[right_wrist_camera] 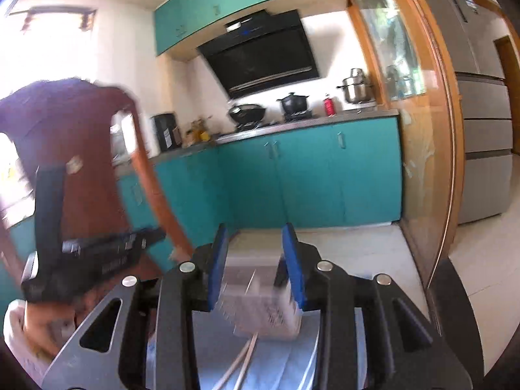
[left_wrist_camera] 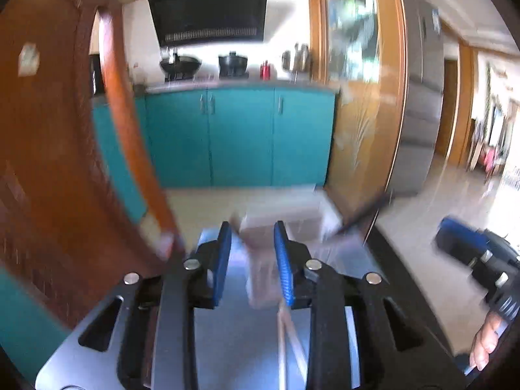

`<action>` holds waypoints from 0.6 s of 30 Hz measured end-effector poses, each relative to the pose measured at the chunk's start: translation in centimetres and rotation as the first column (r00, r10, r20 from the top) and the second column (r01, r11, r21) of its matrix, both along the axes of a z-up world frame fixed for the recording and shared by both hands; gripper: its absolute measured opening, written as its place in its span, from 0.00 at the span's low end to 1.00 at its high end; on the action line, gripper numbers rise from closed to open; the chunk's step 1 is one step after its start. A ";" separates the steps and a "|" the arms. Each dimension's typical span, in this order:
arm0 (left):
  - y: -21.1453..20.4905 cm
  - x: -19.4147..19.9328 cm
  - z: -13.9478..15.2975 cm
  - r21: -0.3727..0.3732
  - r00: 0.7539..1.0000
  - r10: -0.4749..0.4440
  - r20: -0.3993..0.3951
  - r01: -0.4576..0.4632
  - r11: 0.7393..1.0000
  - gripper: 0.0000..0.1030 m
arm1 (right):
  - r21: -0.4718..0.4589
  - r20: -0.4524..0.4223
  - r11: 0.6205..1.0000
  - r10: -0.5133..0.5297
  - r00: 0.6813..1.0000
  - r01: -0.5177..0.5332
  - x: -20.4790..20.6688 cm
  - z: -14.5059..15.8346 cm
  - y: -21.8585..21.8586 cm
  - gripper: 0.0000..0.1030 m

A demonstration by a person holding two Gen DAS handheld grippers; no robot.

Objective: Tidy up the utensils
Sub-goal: 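Open both tools to drop the dark chopsticks into the white holder, then lower both open tools back down to the two pale chopsticks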

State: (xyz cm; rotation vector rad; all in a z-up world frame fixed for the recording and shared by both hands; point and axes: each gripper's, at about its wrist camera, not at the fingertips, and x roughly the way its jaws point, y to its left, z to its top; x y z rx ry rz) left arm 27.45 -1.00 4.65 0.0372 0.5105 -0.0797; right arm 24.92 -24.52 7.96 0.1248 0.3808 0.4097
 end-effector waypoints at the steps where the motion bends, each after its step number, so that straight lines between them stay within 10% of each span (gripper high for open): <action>1: 0.3 -0.3 -1.6 0.005 0.999 0.020 -0.048 -0.020 1.000 0.27 | -0.026 -0.048 0.999 0.022 0.999 -0.024 0.0 -1.1 0.6 0.33; 7: 1.7 -2.9 -11.8 -0.091 0.942 0.072 -0.328 -0.108 0.990 0.27 | -0.219 -0.512 0.958 0.047 0.858 -0.183 4.8 -15.6 7.6 0.32; 18: -0.7 -5.4 -16.9 -0.095 0.904 -0.008 -0.427 -0.036 0.995 0.35 | -0.294 -0.612 0.945 -0.074 0.787 -0.140 5.8 -20.3 9.6 0.07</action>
